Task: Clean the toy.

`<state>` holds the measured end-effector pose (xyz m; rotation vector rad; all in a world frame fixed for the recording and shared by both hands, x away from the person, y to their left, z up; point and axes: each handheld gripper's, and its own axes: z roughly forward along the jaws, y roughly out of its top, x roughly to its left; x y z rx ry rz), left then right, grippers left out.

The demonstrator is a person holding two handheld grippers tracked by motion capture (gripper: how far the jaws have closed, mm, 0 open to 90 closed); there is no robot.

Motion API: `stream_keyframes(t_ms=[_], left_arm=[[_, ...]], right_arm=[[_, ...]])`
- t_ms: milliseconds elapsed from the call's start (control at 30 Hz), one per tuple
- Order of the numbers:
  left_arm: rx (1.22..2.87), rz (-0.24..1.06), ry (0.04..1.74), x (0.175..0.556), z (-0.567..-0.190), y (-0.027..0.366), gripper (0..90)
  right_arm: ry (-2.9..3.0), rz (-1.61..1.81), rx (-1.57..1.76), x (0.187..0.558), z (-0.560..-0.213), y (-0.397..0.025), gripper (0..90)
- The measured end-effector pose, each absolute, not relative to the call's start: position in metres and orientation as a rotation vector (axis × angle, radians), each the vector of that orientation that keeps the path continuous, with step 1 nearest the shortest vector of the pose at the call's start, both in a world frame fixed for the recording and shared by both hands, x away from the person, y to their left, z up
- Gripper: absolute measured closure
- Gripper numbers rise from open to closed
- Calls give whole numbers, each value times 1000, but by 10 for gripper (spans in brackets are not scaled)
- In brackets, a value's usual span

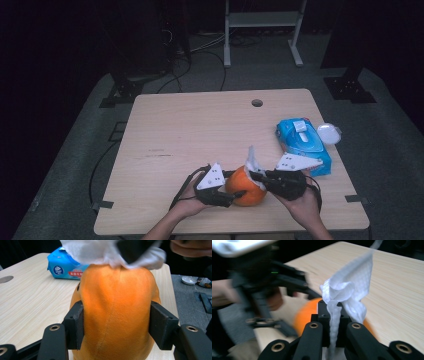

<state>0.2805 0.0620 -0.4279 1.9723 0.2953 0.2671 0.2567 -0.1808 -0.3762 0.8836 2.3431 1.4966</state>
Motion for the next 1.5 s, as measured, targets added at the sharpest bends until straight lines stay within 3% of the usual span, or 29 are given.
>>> stream_keyframes(t_ms=[167,467,867,1000,1267,1500], left_arm=[[1968,247,321,285,-430,66,366],[1945,209,377,292,-435,75,349],[1928,176,405,297,-435,80,354],[1925,180,412,298,-435,82,365],[1918,207,457,302,-433,90,369],[1926,275,480,306,-429,101,373]], right_arm=[[2387,1455,804,253,-380,-170,861],[2362,1371,978,266,-390,-205,859],[2352,1210,1208,255,-418,-291,852],[2358,1169,1286,259,-431,-310,806],[2322,1167,1280,264,-427,-307,644],[2379,1291,1119,266,-410,-266,603]])
